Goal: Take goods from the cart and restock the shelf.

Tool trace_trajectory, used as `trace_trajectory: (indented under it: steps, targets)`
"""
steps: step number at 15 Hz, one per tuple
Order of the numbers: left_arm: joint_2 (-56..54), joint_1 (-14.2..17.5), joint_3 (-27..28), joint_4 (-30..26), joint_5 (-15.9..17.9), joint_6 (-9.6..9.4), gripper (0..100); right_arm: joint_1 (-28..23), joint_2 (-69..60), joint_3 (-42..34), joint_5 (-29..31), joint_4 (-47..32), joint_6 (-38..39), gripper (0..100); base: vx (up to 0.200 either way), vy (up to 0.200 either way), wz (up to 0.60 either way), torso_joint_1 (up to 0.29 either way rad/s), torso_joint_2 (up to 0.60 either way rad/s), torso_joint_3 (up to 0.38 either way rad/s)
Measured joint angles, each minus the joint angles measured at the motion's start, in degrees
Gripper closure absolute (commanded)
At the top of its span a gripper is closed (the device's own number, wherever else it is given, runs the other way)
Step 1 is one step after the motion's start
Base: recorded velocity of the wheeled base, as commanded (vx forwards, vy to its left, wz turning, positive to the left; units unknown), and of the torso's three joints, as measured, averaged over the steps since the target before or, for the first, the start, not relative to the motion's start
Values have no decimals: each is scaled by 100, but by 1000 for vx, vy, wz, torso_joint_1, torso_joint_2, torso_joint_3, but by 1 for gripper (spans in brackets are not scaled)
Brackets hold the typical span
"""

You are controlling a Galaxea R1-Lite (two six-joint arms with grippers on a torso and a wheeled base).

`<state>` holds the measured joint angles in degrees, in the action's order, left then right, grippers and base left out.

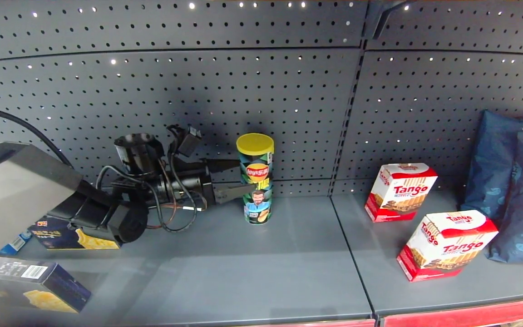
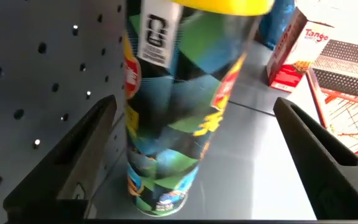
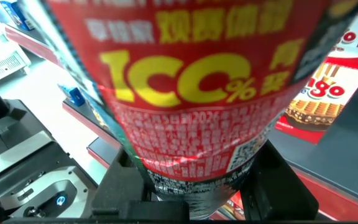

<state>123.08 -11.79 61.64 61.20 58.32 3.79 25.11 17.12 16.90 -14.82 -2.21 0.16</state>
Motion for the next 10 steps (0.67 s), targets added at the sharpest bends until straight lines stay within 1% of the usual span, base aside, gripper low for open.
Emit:
trace_trajectory:
  steps: [3,10]
  targets:
    - [179,-34,162,-9,-7,6,0,-10,-4,-17,5,0,2,100,0,0,0,0,0,0]
    - [569,-267,479,-46,-46,6,0,-17,-9,-34,13,0,60,100,0,0,0,0,0,0]
